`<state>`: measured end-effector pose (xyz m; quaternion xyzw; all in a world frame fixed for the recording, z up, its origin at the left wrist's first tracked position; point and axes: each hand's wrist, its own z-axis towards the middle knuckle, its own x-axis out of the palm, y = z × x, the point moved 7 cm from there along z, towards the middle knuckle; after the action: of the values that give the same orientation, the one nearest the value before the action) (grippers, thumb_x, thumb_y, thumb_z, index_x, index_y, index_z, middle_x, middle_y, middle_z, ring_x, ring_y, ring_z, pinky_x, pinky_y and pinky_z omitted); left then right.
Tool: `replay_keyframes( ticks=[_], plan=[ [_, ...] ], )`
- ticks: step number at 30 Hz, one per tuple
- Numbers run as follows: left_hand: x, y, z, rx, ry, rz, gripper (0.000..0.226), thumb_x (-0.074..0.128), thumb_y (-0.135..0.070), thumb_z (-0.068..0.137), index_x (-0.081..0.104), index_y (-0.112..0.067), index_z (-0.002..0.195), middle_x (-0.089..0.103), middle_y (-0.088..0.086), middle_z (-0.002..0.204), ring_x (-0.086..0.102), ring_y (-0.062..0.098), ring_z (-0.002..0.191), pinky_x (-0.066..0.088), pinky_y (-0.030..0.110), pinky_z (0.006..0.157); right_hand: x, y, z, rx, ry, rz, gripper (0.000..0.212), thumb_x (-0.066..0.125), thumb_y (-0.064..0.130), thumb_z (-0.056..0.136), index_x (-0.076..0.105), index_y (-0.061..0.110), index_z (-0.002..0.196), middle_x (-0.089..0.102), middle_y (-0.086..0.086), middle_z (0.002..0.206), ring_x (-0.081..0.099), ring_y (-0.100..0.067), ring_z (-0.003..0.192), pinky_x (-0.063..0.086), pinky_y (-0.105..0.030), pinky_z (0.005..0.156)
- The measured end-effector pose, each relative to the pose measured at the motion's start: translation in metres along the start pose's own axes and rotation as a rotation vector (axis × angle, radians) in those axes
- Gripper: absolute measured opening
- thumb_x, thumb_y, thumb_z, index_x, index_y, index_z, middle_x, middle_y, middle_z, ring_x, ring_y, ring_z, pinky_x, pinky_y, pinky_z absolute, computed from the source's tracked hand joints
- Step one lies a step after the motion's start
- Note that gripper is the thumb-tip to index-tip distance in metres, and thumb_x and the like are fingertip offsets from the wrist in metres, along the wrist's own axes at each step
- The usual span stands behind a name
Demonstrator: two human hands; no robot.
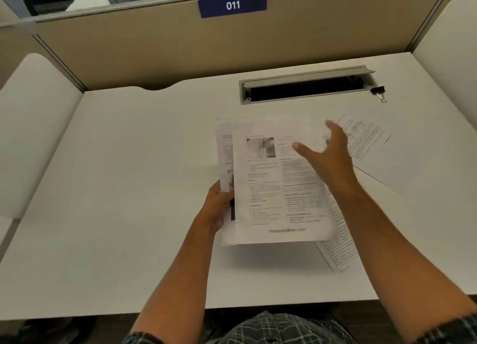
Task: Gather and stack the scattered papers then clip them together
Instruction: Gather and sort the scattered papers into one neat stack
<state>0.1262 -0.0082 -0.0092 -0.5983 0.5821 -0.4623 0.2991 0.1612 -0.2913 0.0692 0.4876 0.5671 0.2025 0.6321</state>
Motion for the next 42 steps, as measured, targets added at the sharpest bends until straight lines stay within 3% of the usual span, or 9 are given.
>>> replay_keyframes(
  ticks=[2,5,11,14,19,28,34,39,42],
  plan=[
    [0.001,-0.002,-0.001,0.011,0.007,-0.044,0.033,0.081,-0.028,0.080,0.075,-0.021,0.112,0.078,0.015,0.110,0.076,0.035,0.098,0.063,0.042,0.074,0.016,-0.043,-0.016,0.271,0.270,0.385,0.110,0.090,0.056,0.070,0.032,0.022,0.157,0.043,-0.007,0.158,0.053,-0.030,0.135,0.045,-0.055,0.112],
    [0.005,-0.005,-0.004,-0.003,-0.005,-0.020,0.012,0.073,-0.027,0.084,0.080,-0.026,0.094,0.079,0.011,0.097,0.078,0.029,0.085,0.063,0.038,0.068,0.045,-0.048,-0.046,0.283,0.694,0.789,0.065,0.080,0.035,0.089,0.055,0.011,0.144,0.064,-0.019,0.140,0.064,-0.041,0.125,0.051,-0.059,0.104],
    [0.007,-0.017,-0.009,-0.030,-0.074,-0.032,0.057,0.053,-0.079,0.084,0.081,-0.032,0.100,0.080,0.005,0.098,0.079,0.026,0.083,0.063,0.036,0.066,0.040,-0.031,-0.045,0.094,0.523,0.700,0.049,0.083,0.008,0.085,0.066,0.014,0.131,0.075,-0.009,0.123,0.073,-0.033,0.112,0.062,-0.046,0.087],
    [0.009,-0.044,-0.013,0.167,0.008,0.107,0.051,0.080,-0.056,0.079,0.075,-0.025,0.120,0.077,0.004,0.119,0.075,0.026,0.108,0.063,0.046,0.090,0.032,-0.018,-0.045,0.016,0.508,0.675,0.051,0.084,0.004,0.082,0.066,0.013,0.128,0.076,-0.009,0.119,0.075,-0.031,0.107,0.064,-0.043,0.082],
    [0.006,-0.067,-0.022,0.302,0.054,0.118,0.048,0.090,-0.020,0.073,0.075,-0.020,0.118,0.076,0.010,0.119,0.071,0.034,0.113,0.062,0.044,0.088,0.025,0.016,-0.055,-0.190,0.477,0.649,0.045,0.090,0.010,0.068,0.080,0.032,0.106,0.079,-0.003,0.112,0.075,-0.026,0.103,0.063,-0.034,0.077],
    [-0.002,-0.051,-0.035,0.310,0.147,0.153,0.063,0.088,-0.018,0.075,0.065,-0.024,0.133,0.072,0.007,0.126,0.067,0.025,0.120,0.061,0.035,0.088,0.057,-0.007,-0.074,-0.185,0.616,0.604,0.063,0.091,0.000,0.071,0.068,0.014,0.128,0.071,-0.016,0.123,0.067,-0.035,0.118,0.057,-0.061,0.094],
    [-0.022,-0.051,-0.029,0.297,-0.133,0.229,0.028,0.088,-0.042,0.073,0.081,-0.031,0.097,0.080,0.000,0.102,0.077,0.020,0.097,0.064,0.032,0.075,0.053,-0.013,-0.062,-0.120,0.463,0.289,0.068,0.097,0.031,0.065,0.068,0.022,0.125,0.075,0.004,0.117,0.072,-0.019,0.109,0.063,-0.041,0.089],
    [-0.046,-0.031,-0.028,0.185,-0.312,0.147,0.028,0.086,-0.031,0.081,0.075,-0.014,0.100,0.081,-0.002,0.094,0.079,0.021,0.085,0.064,0.031,0.068,0.030,-0.063,-0.062,0.005,0.291,-0.762,0.096,0.083,0.067,0.067,0.045,0.025,0.145,0.059,0.000,0.138,0.062,-0.025,0.120,0.051,-0.041,0.092],
    [-0.058,-0.017,-0.026,0.107,-0.380,0.120,0.019,0.084,-0.020,0.085,0.074,-0.014,0.100,0.081,-0.003,0.089,0.079,0.020,0.080,0.064,0.031,0.064,0.042,-0.088,-0.080,0.008,0.351,-0.986,0.105,0.072,0.075,0.067,0.037,0.020,0.149,0.047,-0.010,0.148,0.051,-0.032,0.129,0.048,-0.045,0.095]
  ],
)
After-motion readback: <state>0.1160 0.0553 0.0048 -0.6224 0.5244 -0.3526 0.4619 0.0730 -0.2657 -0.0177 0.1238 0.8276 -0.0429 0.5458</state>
